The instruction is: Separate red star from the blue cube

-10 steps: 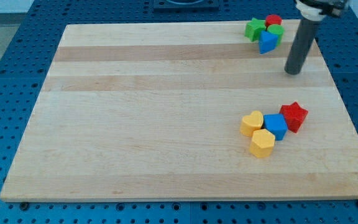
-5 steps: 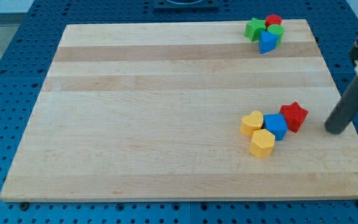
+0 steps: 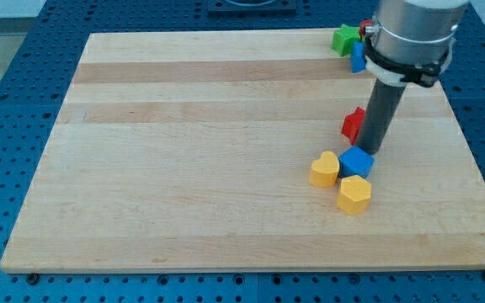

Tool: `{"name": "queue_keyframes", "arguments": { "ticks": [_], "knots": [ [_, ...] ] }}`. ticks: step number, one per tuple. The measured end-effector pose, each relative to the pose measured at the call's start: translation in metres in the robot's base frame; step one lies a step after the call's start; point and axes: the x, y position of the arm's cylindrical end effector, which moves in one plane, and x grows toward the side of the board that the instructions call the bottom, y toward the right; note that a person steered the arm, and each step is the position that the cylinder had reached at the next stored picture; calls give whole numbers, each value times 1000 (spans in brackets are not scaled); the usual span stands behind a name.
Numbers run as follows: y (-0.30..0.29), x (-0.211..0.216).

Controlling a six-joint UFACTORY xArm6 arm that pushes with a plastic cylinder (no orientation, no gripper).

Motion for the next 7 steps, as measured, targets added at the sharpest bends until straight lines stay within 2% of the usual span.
{"name": "queue_keyframes", "arguments": {
  "ticks": [6,7],
  "knots": [
    [-6,-121],
    [-10,-127]
  ]
}}
